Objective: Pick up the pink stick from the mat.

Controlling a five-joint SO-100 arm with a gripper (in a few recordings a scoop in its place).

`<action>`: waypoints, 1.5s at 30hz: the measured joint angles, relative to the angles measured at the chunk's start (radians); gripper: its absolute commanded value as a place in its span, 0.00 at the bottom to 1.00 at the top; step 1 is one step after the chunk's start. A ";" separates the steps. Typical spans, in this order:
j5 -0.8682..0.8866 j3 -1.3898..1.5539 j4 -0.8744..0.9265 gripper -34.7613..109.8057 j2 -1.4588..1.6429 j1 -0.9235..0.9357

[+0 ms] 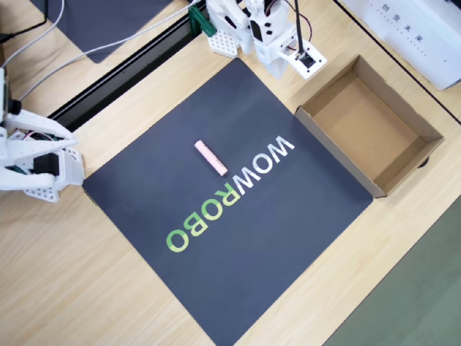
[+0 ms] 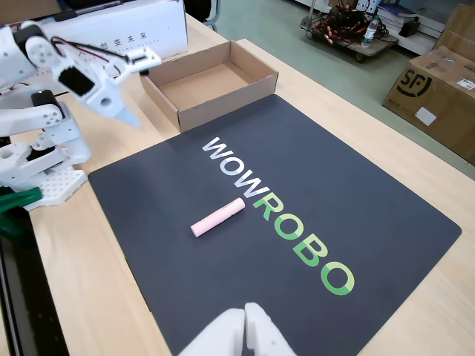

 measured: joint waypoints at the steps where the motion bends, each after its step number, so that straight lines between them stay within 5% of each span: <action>1: 0.000 -0.028 0.000 0.24 -0.025 0.020; 22: -0.014 -0.744 0.198 0.24 -0.588 0.233; 45: -0.506 -1.308 0.270 0.24 -1.267 0.703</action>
